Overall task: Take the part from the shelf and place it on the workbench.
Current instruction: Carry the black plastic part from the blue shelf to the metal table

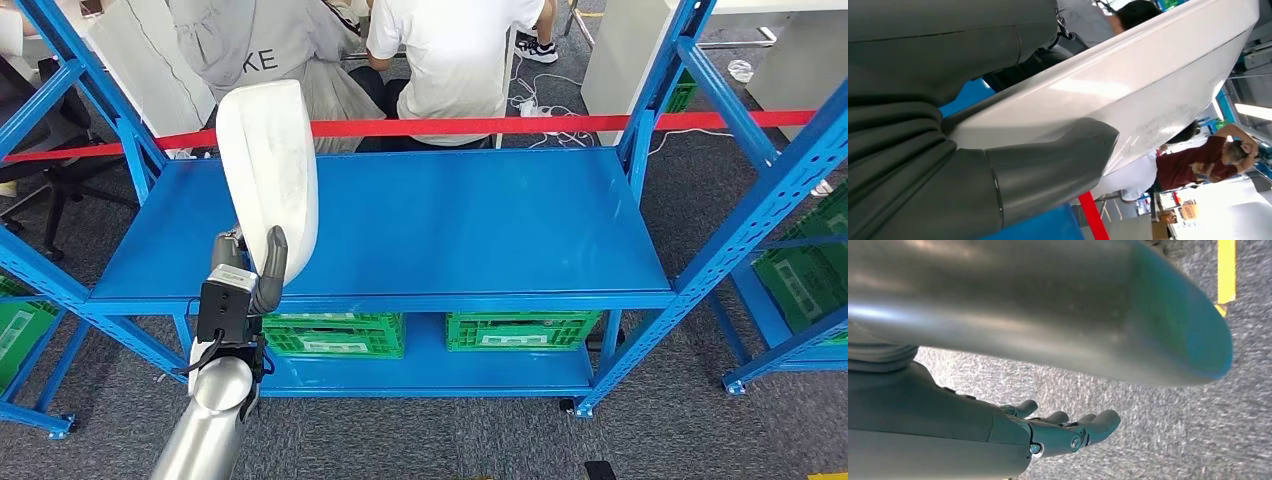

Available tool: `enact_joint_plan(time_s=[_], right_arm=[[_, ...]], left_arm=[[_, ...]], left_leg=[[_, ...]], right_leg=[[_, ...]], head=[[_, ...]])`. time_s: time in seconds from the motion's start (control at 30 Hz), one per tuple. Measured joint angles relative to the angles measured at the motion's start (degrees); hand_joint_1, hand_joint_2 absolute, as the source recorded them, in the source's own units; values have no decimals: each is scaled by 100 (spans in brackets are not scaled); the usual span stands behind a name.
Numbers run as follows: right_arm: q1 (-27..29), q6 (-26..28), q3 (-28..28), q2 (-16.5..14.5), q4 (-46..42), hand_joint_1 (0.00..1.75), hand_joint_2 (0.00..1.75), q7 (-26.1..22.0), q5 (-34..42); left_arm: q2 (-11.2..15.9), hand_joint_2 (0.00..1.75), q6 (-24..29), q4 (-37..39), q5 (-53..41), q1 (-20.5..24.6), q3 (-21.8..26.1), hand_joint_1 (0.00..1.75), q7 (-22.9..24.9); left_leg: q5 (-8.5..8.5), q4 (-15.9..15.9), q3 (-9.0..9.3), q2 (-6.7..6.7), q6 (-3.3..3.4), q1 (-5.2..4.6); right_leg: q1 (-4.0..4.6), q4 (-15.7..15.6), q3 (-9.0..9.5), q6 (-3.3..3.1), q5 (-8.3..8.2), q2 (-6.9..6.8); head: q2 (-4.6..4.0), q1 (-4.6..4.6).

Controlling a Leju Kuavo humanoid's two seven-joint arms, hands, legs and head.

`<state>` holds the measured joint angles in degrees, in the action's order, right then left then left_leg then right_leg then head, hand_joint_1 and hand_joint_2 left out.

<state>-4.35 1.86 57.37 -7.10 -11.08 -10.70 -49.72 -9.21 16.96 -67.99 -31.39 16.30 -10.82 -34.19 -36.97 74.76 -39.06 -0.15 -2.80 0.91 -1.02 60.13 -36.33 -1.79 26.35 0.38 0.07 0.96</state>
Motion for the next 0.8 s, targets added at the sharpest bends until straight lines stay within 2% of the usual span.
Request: enact_joint_plan(time_s=[0.03, 0.07, 0.13, 0.17, 0.2, 0.23, 0.3, 0.33, 0.37, 0.4, 0.43, 0.47, 0.5, 0.53, 0.57, 0.6, 0.67, 0.7, 0.73, 0.8], right_arm=[[0, 0, 1, 7, 0, 0, 0, 2, 1], [-1, 1, 1, 13, 0, 0, 0, -1, -2], [-2, 1, 1, 20, 0, 0, 0, -14, -9], [-1, 1, 1, 22, 0, 0, 0, -22, -13], [-2, 1, 1, 26, 0, 0, 0, -30, -14], [-2, 0, 1, 29, 0, 0, 0, -34, -15], [3, -1, 0, 38, 0, 0, 0, -38, -14], [7, -1, -1, 42, 0, 0, 0, -38, -14], [10, -2, -1, 45, 0, 0, 0, -38, -13], [8, -3, -1, 51, 0, 0, 0, -39, -13], [5, -3, -1, 57, 0, 0, 0, -40, -13], [2, -3, 0, 65, 0, 0, 0, -41, -13], [1, -3, 0, 73, 0, 0, 0, -41, -13], [1, -3, 1, 80, 0, 0, 0, -40, -13], [1, -3, 1, 86, -1, 0, 0, -40, -14], [-3, -3, 1, 92, -1, 0, 0, -40, -14], [-24, -7, 1, 101, -2, 0, 0, -44, -14], [-31, -10, 1, 103, -2, 0, 0, -49, -14], [-37, -13, 1, 104, -2, 0, 0, -53, -13], [-34, -14, 1, 104, -2, 0, 0, -42, -13]], left_arm=[[0, 175, -1, 1, 0, -17, 2, 175, 1], [-4, 175, -7, 1, 0, -28, 4, 175, 1], [-20, 175, -22, -4, 0, -27, 5, 175, 1], [-33, 175, -29, -11, 0, -26, 5, 175, -1], [-44, 175, -32, -18, 0, -22, 5, 175, -3], [-54, 175, -33, -26, 0, -22, 6, 175, -5], [-71, 175, -33, -34, -1, -20, 7, 175, -7], [-84, 175, -33, -36, -2, -21, 7, 175, -7], [-99, 175, -33, -39, -3, -21, 7, 175, -7], [-111, 175, -33, -40, -3, -22, 8, 175, -6], [-120, 175, -33, -42, -4, -25, 8, 175, -6], [-124, 175, -33, -43, -8, -31, 9, 175, -6], [-124, 175, -33, -43, -16, -37, 10, 175, -5], [-124, 175, -38, -44, -27, -43, 11, 175, -4], [-124, 175, -48, -45, -41, -48, 12, 175, -3], [-124, 175, -63, -48, -56, -50, 13, 175, 0], [-128, 175, -95, -64, -80, -51, 17, 175, 7], [-133, 175, -106, -72, -90, -50, 19, 175, 8], [-140, 175, -111, -77, -95, -48, 20, 175, 8], [-151, 175, -116, -66, -101, -48, 21, 175, 4]], left_leg=[[54, -14, 78, 0, 19, -4], [194, -250, 267, 0, 53, -14], [421, -1066, 822, 3, 145, -56], [478, -1389, 1026, 8, 173, -81], [483, -1587, 1130, 10, 191, -103], [486, -1649, 1135, 12, 201, -121], [593, -1688, 1056, 20, 270, -120], [663, -1709, 1017, 27, 320, -109], [742, -1733, 963, 34, 361, -94], [815, -1741, 896, 41, 389, -84], [881, -1737, 816, 41, 405, -83], [942, -1725, 729, 45, 406, -84], [997, -1708, 644, 50, 404, -84], [1045, -1684, 557, 54, 395, -83], [1088, -1650, 471, 57, 381, -79], [1123, -1609, 391, 59, 362, -74], [1180, -1524, 264, 58, 306, -80], [1208, -1497, 237, 58, 271, -86], [1243, -1490, 226, 57, 235, -93], [1301, -1499, 219, 50, 162, -85]], right_leg=[[15, 2, -52, -1, -41, -1], [29, 3, -101, 3, -83, -1], [54, 5, -178, 30, -170, -1], [58, -3, -196, 58, -215, -2], [54, -13, -204, 91, -258, -4], [48, -32, -207, 128, -303, -7], [33, -65, -222, 206, -361, -8], [33, -17, -257, 235, -277, -8], [32, 138, -320, 260, -80, -7], [22, 412, -404, 276, 207, -8], [22, 767, -497, 298, 501, -11], [17, 1132, -567, 320, 709, -11], [14, 1397, -584, 339, 780, -11], [11, 1489, -516, 352, 723, -12], [5, 1372, -345, 359, 582, -13], [-3, 1057, -74, 362, 440, -15], [7, 290, 478, 326, 417, -10], [18, 44, 631, 286, 471, -5], [32, -61, 679, 239, 523, 0], [31, -78, 622, 140, 449, -9]], head=[[0, -1], [0, -2], [-1, -1], [-1, 1], [-1, -7], [0, -13], [0, -30], [0, -21], [0, -11], [0, 1], [0, 13], [0, 17], [0, 19], [0, 19], [0, 19], [0, 20], [0, 17], [0, 19], [0, 19], [0, 22]])
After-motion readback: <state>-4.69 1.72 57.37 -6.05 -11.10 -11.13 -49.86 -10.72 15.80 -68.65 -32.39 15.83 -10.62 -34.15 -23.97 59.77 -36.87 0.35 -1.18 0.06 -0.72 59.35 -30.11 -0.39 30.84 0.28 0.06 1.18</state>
